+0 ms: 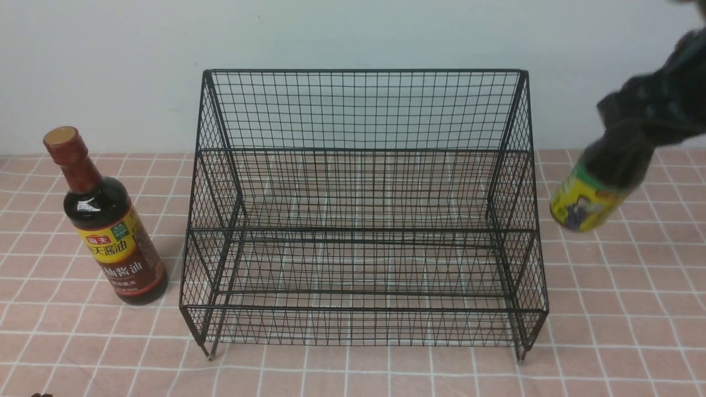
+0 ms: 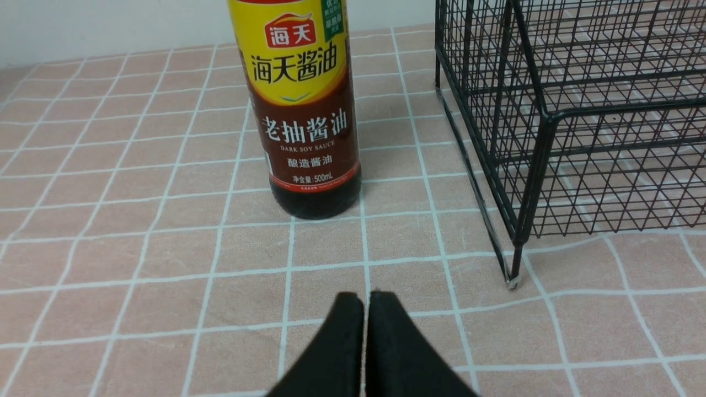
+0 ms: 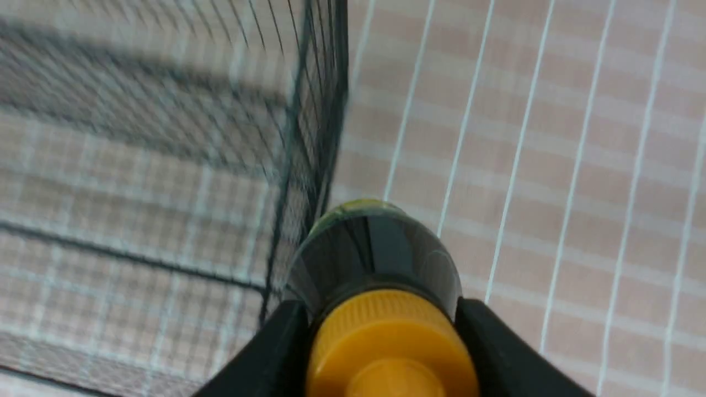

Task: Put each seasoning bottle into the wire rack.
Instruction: Use the right arm to put the condiment bottle back on the shelf, then use the left arm to grab the condiment bottle closest to it

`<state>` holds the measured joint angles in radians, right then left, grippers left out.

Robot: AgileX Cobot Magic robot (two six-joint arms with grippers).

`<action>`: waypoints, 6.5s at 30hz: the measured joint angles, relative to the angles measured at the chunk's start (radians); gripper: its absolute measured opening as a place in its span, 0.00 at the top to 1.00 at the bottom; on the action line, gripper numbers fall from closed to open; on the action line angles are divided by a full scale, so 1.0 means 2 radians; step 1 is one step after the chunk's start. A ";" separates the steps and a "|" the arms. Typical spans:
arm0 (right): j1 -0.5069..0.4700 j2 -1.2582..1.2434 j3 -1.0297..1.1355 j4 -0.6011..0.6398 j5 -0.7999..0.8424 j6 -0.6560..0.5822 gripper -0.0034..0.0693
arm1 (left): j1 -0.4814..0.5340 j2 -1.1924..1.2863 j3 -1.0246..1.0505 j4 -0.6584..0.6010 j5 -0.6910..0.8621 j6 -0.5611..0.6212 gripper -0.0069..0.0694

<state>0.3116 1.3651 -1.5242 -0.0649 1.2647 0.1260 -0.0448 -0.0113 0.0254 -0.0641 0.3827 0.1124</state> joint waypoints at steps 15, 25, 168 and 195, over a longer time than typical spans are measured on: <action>0.000 0.007 -0.087 0.110 0.022 -0.040 0.53 | 0.000 0.000 0.000 0.000 0.000 0.000 0.92; 0.000 0.093 -0.087 0.145 0.019 -0.048 0.53 | 0.000 0.000 0.000 0.000 0.000 0.000 0.92; -0.166 -0.692 0.749 -0.008 -0.421 -0.002 0.97 | 0.000 -0.001 0.000 0.000 -0.001 0.000 0.92; -0.181 -0.691 0.770 -0.009 -0.434 -0.002 0.97 | 0.000 -0.001 0.000 0.000 -0.001 0.000 0.92</action>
<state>-0.0507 -0.0178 0.0162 -0.0823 0.3964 0.1218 -0.0440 -0.0125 0.0254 -0.0641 0.3816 0.1124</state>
